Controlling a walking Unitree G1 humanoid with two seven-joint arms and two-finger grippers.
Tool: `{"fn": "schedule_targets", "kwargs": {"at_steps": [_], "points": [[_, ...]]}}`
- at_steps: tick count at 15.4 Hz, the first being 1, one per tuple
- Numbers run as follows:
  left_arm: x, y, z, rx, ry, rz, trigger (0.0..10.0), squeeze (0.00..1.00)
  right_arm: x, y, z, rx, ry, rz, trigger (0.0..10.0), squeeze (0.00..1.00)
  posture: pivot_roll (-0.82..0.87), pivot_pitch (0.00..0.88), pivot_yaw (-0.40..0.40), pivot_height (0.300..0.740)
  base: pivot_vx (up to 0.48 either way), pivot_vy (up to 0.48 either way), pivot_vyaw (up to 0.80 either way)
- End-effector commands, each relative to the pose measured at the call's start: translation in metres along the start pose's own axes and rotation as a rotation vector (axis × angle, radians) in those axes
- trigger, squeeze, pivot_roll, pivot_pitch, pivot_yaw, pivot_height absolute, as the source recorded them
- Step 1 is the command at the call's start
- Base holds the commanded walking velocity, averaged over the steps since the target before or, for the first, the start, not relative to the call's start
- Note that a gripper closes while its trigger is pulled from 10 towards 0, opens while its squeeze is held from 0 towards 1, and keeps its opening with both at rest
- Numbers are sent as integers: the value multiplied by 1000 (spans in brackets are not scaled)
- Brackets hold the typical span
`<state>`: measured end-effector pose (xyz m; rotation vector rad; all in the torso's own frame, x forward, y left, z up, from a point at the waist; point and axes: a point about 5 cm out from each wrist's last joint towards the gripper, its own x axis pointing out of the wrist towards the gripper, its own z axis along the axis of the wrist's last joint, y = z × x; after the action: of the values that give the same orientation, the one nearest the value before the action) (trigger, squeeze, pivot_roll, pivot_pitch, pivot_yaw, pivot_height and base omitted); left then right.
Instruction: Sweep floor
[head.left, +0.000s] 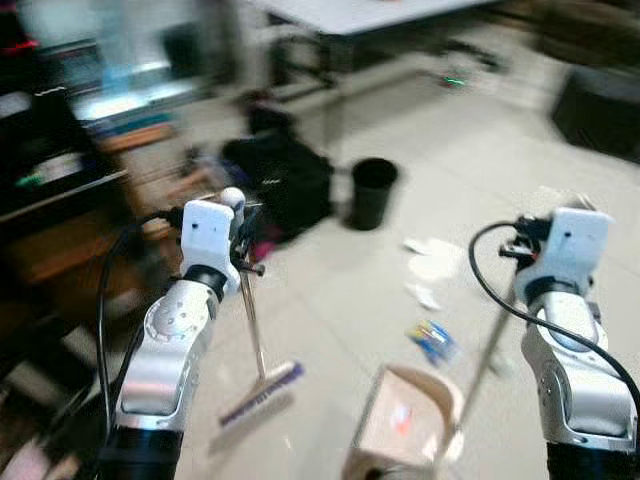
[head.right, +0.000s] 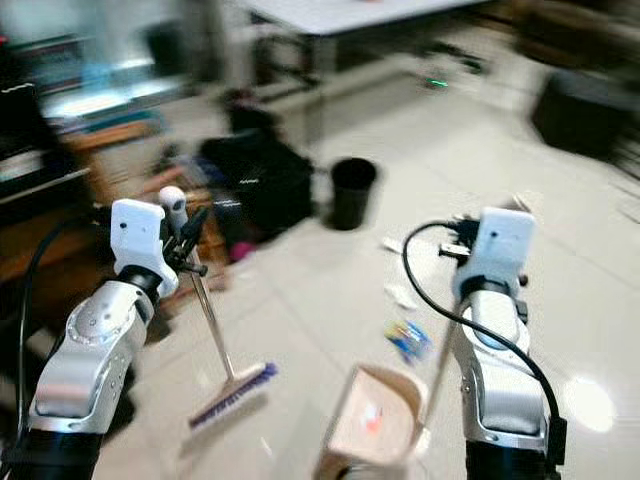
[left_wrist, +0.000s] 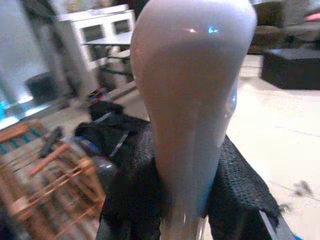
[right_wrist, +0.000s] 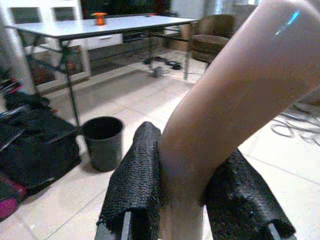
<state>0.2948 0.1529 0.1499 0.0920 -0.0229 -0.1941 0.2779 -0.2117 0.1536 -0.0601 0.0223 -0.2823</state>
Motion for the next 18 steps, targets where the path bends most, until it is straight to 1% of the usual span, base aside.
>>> {"fn": "schedule_targets", "kwargs": {"at_steps": [1, 2, 3, 5, 6, 7, 9, 11, 14, 15, 16, 17, 18], "points": [[5, -1, 10, 13, -44, -1, 10000, 0, 1, -2, 9, 8, -20, -4, 10000, 0, -3, 6, 37, 740, 0, 0, -800], [6, -2, 11, 10, -47, -1, 10000, 0, 1, -1, 5, 5, 1, 8, 10000, 0, 9, 8, 29, 740, 0, 0, -800], [9, -1, 13, 33, -48, -7, 10000, 0, 3, 1, 2, 14, 22, 17, 10000, 0, 13, 13, 32, 740, 0, 0, -800], [10, 1, 14, 30, -48, -7, 10000, 0, 2, 5, 2, 9, 57, 49, 10000, 0, 5, 31, 34, 740, 0, 324, -659], [8, 2, 12, 29, -43, -7, 10000, 0, -2, 8, -1, -12, 82, 92, 10000, 0, -3, 38, 29, 740, 0, 334, 0], [7, 2, 11, 27, -38, -5, 10000, 0, -4, 9, -2, -11, 84, 98, 10000, 0, 1, 46, 27, 740, 0, 334, 0], [6, 4, 12, 39, -29, -9, 10000, 0, -7, 3, -7, -6, 110, 86, 10000, 0, 21, 55, 38, 740, 0, 349, 0], [8, 6, 12, 54, -25, -28, 10000, 0, -8, 2, -7, -10, 112, 80, 10000, 0, 8, 62, 55, 740, 0, 386, 0], [11, 3, 12, 59, -27, -46, 10000, 0, -11, -1, -6, -9, 102, 63, 10000, 0, -3, 59, 64, 740, 0, 390, 0], [13, 0, 12, 61, -28, -53, 10000, 0, -11, -2, -5, -8, 99, 57, 10000, 0, -5, 58, 69, 740, 0, 0, 0], [15, -4, 14, 123, -45, -70, 10000, 0, -10, -3, -3, -5, 87, 47, 10000, 0, -17, 52, 82, 740, 0, -480, 0], [16, -6, 14, 129, -39, -75, 10000, 0, -10, -4, -2, 0, 83, 43, 10000, 0, -20, 52, 85, 740, 0, -480, 0], [17, -7, 13, 116, -40, -83, 10000, 0, -10, -4, -1, -6, 77, 43, 10000, 0, -25, 49, 86, 740, 0, -480, 0]]}}
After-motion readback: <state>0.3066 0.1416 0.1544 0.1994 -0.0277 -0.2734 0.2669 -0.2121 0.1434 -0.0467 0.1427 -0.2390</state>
